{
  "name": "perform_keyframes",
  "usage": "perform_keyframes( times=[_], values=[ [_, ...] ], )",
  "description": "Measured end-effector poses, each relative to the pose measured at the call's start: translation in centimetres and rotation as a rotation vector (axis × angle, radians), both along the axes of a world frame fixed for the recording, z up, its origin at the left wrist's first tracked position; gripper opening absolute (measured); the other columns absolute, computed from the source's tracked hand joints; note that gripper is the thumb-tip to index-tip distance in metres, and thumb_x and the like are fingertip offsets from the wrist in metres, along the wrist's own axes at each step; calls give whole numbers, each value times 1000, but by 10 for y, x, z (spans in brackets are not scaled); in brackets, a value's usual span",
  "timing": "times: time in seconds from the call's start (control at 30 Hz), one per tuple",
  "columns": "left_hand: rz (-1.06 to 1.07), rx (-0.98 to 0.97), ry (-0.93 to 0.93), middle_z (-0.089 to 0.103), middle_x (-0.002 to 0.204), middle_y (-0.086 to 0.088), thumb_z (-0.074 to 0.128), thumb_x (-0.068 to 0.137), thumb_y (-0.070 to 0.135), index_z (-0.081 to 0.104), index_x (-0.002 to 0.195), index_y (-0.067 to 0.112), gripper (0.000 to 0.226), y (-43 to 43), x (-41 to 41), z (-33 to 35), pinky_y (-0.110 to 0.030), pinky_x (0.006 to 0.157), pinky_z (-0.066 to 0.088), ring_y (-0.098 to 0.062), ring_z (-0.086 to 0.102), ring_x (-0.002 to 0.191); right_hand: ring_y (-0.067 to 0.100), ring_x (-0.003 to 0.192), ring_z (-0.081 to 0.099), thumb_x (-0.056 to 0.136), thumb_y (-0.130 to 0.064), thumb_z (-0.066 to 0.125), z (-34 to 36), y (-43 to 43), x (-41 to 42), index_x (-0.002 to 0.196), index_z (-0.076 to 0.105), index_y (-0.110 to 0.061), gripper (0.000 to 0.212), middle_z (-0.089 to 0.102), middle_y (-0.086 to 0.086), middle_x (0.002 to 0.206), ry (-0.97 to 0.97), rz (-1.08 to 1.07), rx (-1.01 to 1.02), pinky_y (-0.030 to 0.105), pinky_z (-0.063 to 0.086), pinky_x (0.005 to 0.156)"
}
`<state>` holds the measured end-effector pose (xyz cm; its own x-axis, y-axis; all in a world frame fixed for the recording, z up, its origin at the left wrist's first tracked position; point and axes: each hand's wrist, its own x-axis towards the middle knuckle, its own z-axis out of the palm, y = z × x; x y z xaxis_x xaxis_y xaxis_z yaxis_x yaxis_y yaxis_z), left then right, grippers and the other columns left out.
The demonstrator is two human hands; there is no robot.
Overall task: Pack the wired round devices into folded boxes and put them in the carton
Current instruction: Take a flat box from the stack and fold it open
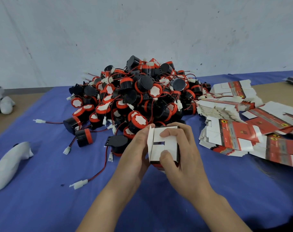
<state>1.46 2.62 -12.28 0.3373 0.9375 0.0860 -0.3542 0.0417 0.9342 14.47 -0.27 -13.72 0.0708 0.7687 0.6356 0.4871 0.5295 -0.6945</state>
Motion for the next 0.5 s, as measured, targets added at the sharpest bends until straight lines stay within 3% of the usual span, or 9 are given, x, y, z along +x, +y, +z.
perform_keyframes(
  times=[0.13, 0.3, 0.4, 0.5],
  values=[
    [-45, -1, 55, 69, 124, -10, 58, 90, 56, 70, 122, 25, 46, 3, -3, -7, -48, 99, 52, -28, 64, 119, 13, 116, 49, 78, -36, 46, -2, 1, 4, 112, 54, -24, 37, 41, -14, 125, -79, -40, -18, 11, 43, 79],
    [-28, 76, 160, 73, 115, -3, 64, 91, 49, 66, 122, 30, 37, 1, -7, -8, -32, 83, 60, -20, 71, 107, 8, 119, 50, 80, -41, 52, -4, 1, 8, 122, 46, -31, 44, 42, -17, 126, -176, -16, -33, 29, 50, 90],
    [-9, 106, 203, 76, 105, 2, 66, 85, 47, 63, 121, 30, 40, 0, -8, -11, -27, 75, 60, -17, 74, 98, 4, 123, 49, 79, -52, 59, -5, 1, 12, 135, 31, -44, 63, 41, -23, 132, -202, 33, -103, 22, 49, 94],
    [-10, 101, 206, 75, 106, -1, 68, 85, 45, 63, 121, 30, 39, 2, -10, -13, -28, 77, 60, -19, 74, 98, -6, 132, 39, 78, -66, 61, -6, 2, 18, 145, 18, -49, 81, 32, -30, 141, -288, 46, -132, 13, 41, 100]
  ],
)
